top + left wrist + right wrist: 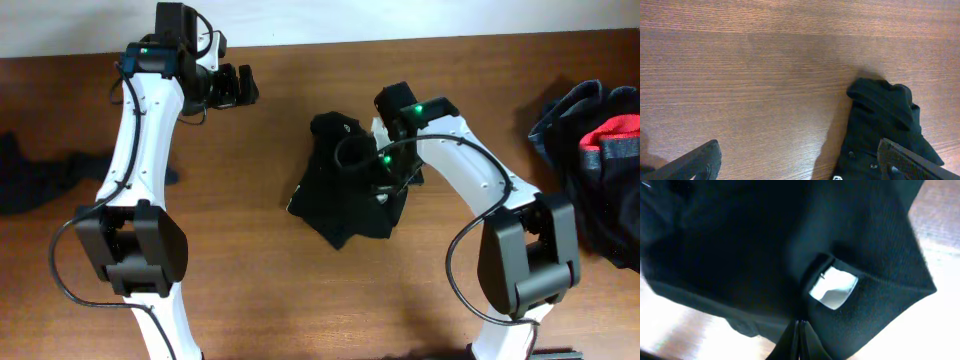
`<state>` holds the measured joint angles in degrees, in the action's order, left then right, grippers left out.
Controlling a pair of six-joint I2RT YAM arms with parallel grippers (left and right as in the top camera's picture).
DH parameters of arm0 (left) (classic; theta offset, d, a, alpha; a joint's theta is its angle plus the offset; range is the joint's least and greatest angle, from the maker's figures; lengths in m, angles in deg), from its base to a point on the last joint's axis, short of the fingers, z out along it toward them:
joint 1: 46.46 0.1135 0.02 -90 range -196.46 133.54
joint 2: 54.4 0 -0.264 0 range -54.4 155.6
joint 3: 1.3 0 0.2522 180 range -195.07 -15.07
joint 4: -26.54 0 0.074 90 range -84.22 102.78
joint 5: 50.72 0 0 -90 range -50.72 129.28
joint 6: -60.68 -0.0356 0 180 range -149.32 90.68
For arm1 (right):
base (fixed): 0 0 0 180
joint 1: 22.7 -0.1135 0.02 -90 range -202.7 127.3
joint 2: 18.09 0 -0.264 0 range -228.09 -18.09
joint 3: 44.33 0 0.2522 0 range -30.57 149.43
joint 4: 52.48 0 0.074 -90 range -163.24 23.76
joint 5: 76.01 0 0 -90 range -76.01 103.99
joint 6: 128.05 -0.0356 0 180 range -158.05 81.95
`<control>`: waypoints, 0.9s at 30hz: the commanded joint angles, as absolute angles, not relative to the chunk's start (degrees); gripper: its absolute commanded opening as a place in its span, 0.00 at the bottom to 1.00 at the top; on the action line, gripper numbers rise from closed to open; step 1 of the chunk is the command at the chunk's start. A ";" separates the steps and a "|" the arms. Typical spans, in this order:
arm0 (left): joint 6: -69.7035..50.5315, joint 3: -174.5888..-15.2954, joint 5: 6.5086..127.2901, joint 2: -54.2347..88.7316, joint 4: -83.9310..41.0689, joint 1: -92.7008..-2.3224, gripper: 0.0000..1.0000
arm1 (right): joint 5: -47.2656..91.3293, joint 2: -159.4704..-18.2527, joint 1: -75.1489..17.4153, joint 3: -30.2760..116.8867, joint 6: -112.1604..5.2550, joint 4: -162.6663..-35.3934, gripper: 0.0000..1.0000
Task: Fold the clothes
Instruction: 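Grasp the folded black bundle's top with the right gripper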
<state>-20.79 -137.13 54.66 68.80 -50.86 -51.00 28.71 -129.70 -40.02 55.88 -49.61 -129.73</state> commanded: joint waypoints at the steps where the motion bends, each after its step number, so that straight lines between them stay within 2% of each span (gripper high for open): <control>1: -22.16 -137.89 53.92 66.68 -50.93 -50.95 0.99 | 27.49 -129.79 -39.92 55.25 -50.61 -129.64 0.09; 2: -22.16 -137.89 53.85 66.66 -50.95 -50.95 0.99 | 27.53 -129.77 -39.89 55.27 -50.61 -129.49 0.12; 4: -22.16 -137.89 53.81 66.68 -51.32 -50.95 0.99 | 28.14 -129.74 -39.70 55.38 -50.59 -129.18 0.23; 8: -22.19 -137.89 53.81 66.68 -52.89 -50.95 0.99 | 31.55 -129.68 -38.47 56.21 -50.52 -127.85 0.51; 12: -23.28 -137.89 53.85 66.68 -56.28 -51.48 0.99 | 37.56 -129.68 -36.86 57.89 -48.34 -124.66 0.64; 19: -29.36 -137.89 54.05 66.66 -60.15 -54.52 0.99 | 38.02 -129.68 -36.94 57.89 -42.00 -120.83 0.64; 27: -33.84 -137.89 53.76 66.66 -62.73 -59.92 0.99 | 37.56 -129.81 -36.88 57.87 -36.12 -117.07 0.50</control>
<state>-30.65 -137.13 53.94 68.80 -62.03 -58.17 36.62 -129.70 -36.81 56.65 -40.12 -117.68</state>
